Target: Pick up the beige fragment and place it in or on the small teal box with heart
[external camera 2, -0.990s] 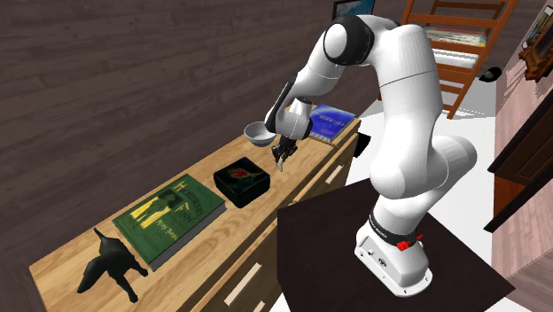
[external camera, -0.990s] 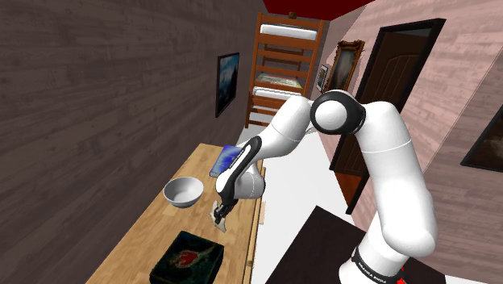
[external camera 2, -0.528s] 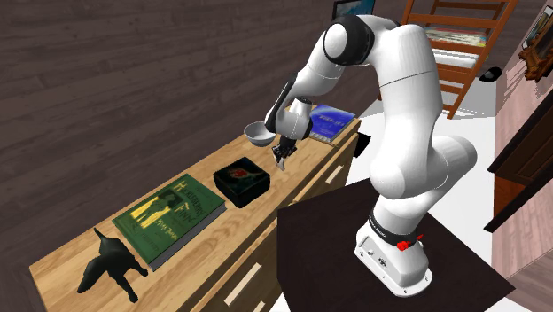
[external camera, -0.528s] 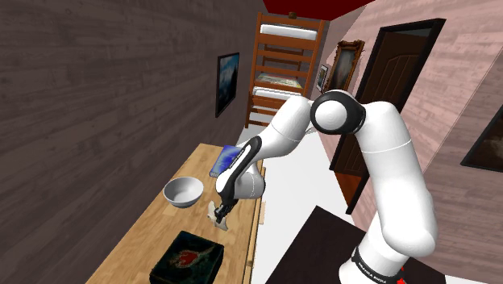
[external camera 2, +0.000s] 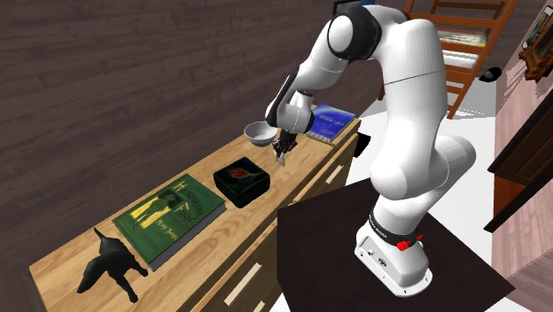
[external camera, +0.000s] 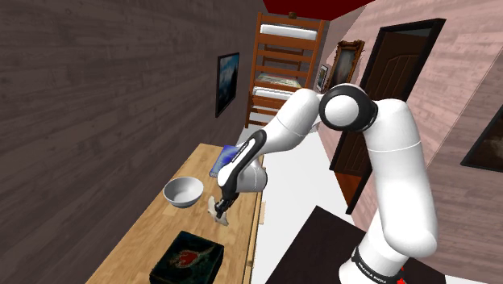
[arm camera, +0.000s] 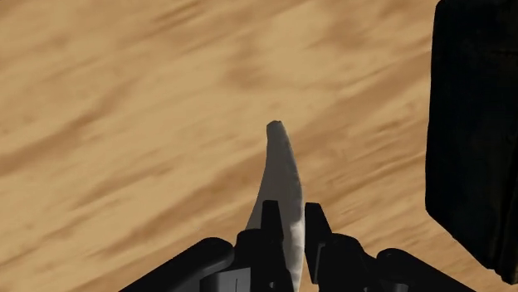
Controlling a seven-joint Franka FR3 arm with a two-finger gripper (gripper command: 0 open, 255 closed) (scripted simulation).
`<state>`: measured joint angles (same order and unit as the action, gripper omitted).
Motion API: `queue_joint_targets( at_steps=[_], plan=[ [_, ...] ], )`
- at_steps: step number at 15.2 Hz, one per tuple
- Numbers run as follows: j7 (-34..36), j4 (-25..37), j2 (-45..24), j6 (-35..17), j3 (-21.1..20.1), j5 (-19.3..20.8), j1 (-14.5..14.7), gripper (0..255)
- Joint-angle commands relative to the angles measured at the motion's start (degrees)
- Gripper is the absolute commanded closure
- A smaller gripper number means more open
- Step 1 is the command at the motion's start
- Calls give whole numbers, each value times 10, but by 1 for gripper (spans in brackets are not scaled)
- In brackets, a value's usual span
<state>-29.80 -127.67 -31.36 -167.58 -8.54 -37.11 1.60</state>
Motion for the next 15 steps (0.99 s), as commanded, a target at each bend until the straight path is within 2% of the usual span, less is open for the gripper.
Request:
queue_joint_targets(
  at_steps=[1, 15],
  plan=[
    [10, -7, 18, 11, 7, 6, 7, 255],
    [79, -35, 127, 92, 55, 62, 42, 255]
  ],
)
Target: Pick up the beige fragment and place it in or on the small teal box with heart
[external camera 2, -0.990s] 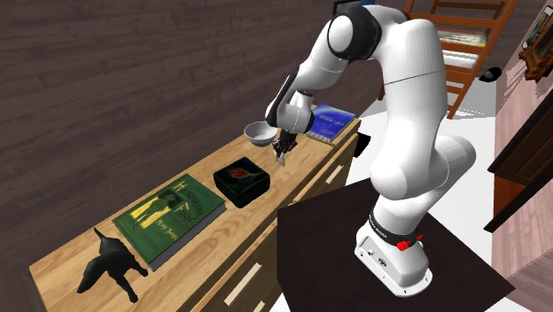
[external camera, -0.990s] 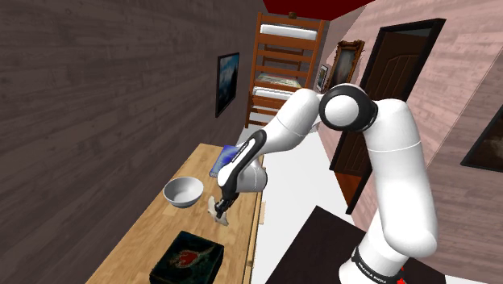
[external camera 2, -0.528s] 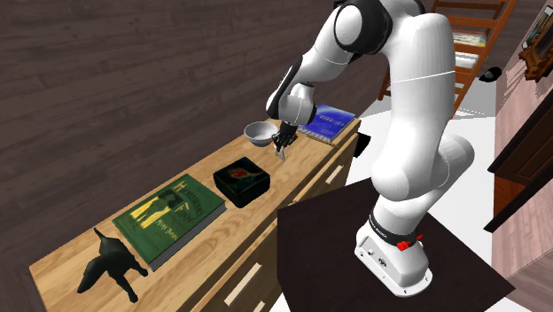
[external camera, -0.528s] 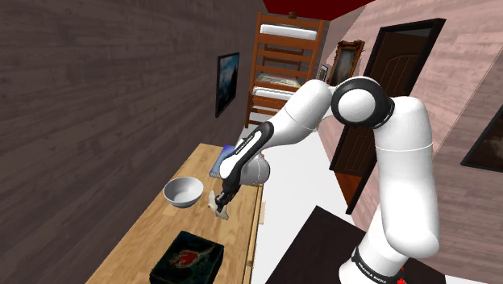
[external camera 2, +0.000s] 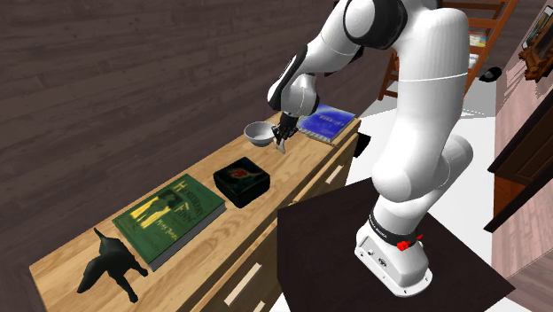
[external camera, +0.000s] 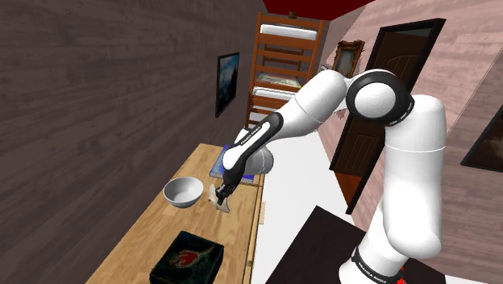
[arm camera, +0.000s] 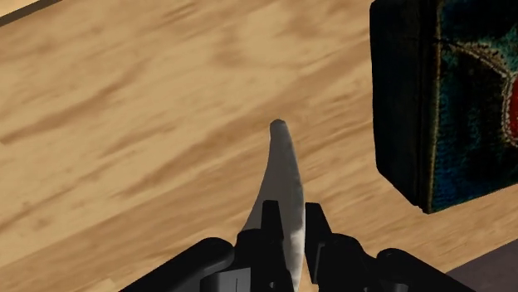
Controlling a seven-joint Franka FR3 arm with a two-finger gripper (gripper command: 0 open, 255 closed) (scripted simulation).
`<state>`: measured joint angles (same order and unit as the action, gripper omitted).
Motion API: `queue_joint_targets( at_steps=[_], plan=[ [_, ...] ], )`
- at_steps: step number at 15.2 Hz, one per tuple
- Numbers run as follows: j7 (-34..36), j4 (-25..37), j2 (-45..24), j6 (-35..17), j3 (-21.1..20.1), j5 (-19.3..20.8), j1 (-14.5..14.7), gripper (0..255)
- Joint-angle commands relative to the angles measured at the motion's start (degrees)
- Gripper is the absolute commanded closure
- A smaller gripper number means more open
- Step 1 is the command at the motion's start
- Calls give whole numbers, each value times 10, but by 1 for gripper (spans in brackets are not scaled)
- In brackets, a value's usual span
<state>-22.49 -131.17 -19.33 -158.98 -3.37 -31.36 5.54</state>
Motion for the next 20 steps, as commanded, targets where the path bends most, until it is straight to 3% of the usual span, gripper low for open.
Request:
queue_joint_targets(
  at_steps=[1, 11, 20],
  plan=[
    [11, -1, 14, 12, 6, 10, 4, 255],
    [56, -5, 76, 69, 26, 53, 15, 255],
    [205, -55, 104, 14, -13, 86, 107, 255]
  ],
)
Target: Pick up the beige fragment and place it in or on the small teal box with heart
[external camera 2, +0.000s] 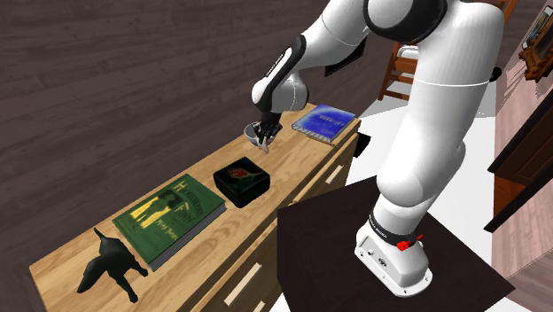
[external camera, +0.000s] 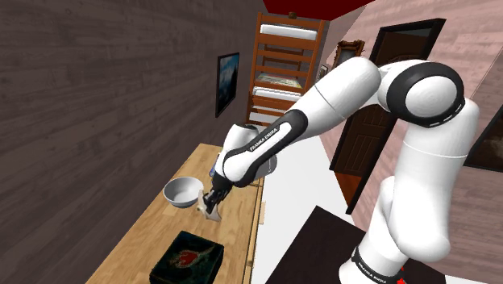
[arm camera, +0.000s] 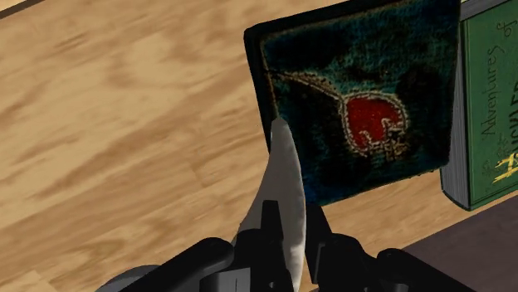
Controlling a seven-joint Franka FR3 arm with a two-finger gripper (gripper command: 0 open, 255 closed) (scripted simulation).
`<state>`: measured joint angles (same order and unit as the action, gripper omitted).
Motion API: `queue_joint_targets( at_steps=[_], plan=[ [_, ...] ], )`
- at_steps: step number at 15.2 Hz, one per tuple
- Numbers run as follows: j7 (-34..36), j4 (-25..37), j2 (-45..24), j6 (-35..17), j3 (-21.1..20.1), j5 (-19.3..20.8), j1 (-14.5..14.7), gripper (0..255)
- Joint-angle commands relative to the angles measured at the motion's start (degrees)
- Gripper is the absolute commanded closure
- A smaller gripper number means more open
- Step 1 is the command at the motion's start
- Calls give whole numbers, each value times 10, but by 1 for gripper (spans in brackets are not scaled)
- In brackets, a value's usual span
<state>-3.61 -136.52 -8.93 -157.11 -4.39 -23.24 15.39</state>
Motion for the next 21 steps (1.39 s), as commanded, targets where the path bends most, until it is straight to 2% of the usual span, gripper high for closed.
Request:
queue_joint_targets(
  at_steps=[1, 8, 9, 21],
  plan=[
    [36, -4, 1, -9, -7, 11, 19, 255],
    [185, -2, -5, -34, -26, 71, 99, 255],
    [225, 3, -10, -37, -27, 91, 120, 255],
    [195, 7, -100, -122, -42, 66, 112, 255]
  ],
)
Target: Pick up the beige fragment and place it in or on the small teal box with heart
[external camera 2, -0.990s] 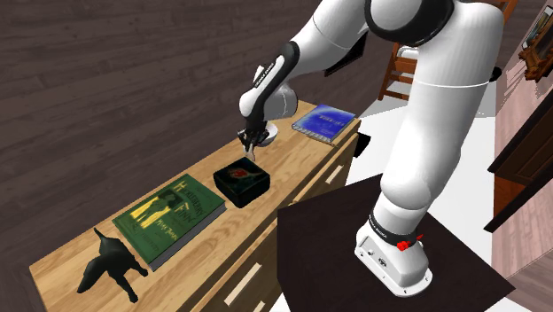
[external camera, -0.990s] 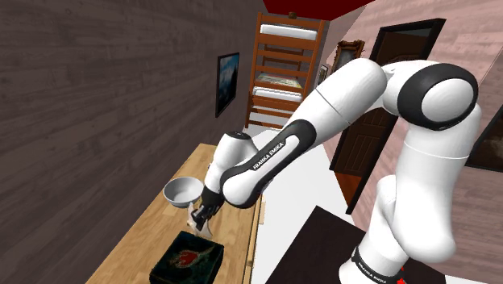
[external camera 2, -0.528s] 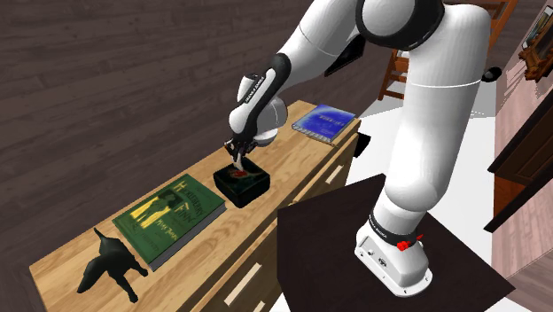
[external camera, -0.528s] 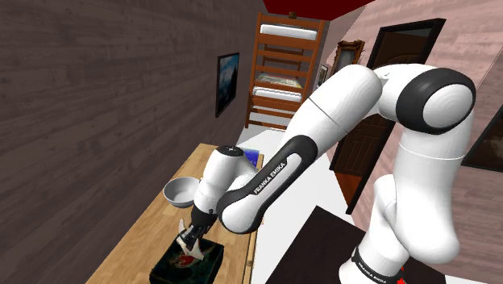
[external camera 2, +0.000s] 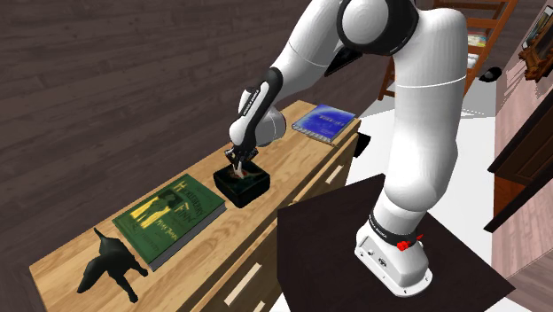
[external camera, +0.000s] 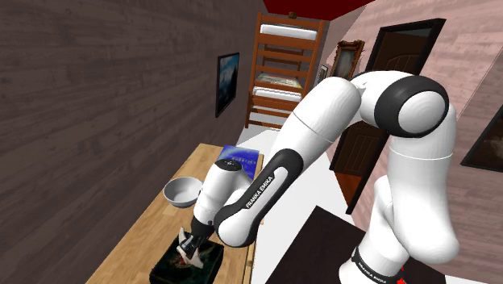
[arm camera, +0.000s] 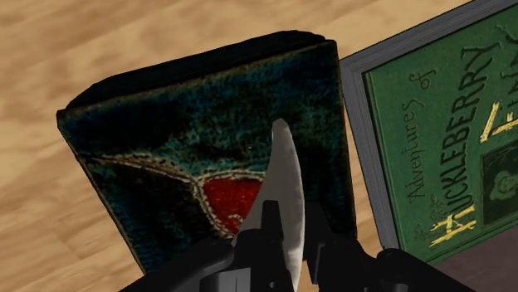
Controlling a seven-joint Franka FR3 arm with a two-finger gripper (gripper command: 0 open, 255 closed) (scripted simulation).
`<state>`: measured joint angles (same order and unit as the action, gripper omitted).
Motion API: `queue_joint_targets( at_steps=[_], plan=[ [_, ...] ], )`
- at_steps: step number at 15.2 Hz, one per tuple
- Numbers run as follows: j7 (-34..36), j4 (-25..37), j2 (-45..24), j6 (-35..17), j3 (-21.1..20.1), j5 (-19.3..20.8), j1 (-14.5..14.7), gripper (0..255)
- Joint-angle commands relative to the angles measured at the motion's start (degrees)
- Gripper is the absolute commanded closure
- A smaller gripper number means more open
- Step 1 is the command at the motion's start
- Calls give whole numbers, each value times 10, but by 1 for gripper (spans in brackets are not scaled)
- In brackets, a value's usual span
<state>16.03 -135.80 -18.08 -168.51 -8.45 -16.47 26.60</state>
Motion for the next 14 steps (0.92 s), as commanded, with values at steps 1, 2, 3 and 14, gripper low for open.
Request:
queue_joint_targets(
  at_steps=[1, 2, 3, 14],
  plan=[
    [-4, 1, -16, -15, -4, -3, -2, 255],
    [-6, 3, -22, -21, -5, -5, -3, 255],
    [-6, 2, -22, -21, -5, -5, -3, 255],
    [-6, 3, -22, -21, -5, -5, -3, 0]
  ],
)
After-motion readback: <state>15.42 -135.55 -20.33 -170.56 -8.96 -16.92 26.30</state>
